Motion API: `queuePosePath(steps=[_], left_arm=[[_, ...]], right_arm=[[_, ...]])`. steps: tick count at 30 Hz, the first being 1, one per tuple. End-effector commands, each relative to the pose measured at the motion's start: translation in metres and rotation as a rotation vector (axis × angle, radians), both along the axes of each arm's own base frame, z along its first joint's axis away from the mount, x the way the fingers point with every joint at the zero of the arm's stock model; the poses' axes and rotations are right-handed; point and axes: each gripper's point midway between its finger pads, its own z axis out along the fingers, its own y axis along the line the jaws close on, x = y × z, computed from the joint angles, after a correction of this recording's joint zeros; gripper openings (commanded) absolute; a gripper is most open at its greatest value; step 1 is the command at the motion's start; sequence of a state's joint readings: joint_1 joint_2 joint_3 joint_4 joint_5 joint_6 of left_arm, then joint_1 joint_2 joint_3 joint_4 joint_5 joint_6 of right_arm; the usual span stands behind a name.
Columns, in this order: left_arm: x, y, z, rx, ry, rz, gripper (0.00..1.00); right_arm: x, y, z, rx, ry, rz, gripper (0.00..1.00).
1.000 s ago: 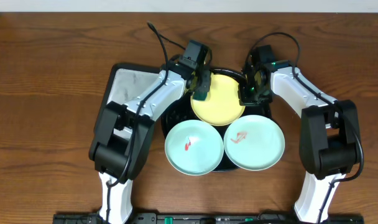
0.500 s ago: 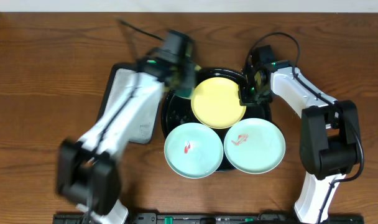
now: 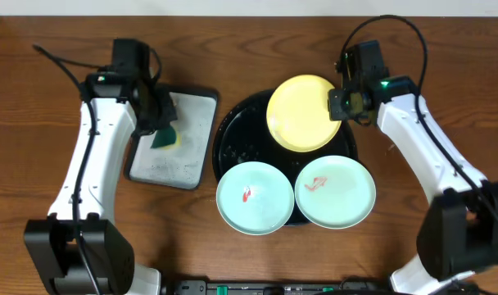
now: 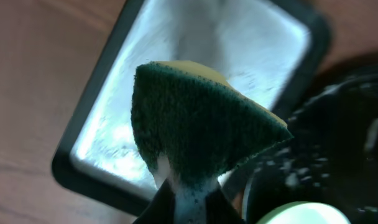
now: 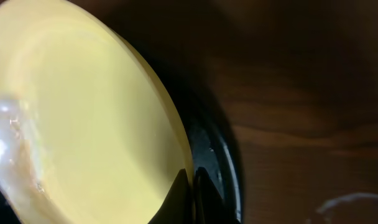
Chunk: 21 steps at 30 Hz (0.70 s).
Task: Clean dirty plates on tray and stack at the side
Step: 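Return the sponge to the soapy tray with the left gripper, then lift the yellow plate off the black tray with the right gripper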
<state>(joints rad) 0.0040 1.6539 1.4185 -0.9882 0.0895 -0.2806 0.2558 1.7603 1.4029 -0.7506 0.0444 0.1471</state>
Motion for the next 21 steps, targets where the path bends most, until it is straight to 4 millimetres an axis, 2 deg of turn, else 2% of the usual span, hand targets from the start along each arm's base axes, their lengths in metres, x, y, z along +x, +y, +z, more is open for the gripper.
queuePosePath(steps=[1, 9, 16, 21], left_arm=[[-0.009, 0.01, -0.018, 0.021, 0.045, -0.016, 0.09], [-0.02, 0.012, -0.052, 0.02, 0.079, -0.012, 0.08], [-0.021, 0.012, -0.055, 0.02, 0.081, -0.012, 0.08], [-0.021, 0.012, -0.055, 0.02, 0.081, -0.012, 0.09]], right_arm=[[0.0, -0.006, 0.025, -0.107, -0.087, -0.008, 0.01], [-0.006, -0.002, 0.061, -0.388, -0.226, 0.02, 0.01], [-0.021, 0.014, 0.098, -0.708, -0.374, 0.014, 0.01], [-0.035, 0.042, 0.114, -0.809, -0.447, 0.074, 0.01]])
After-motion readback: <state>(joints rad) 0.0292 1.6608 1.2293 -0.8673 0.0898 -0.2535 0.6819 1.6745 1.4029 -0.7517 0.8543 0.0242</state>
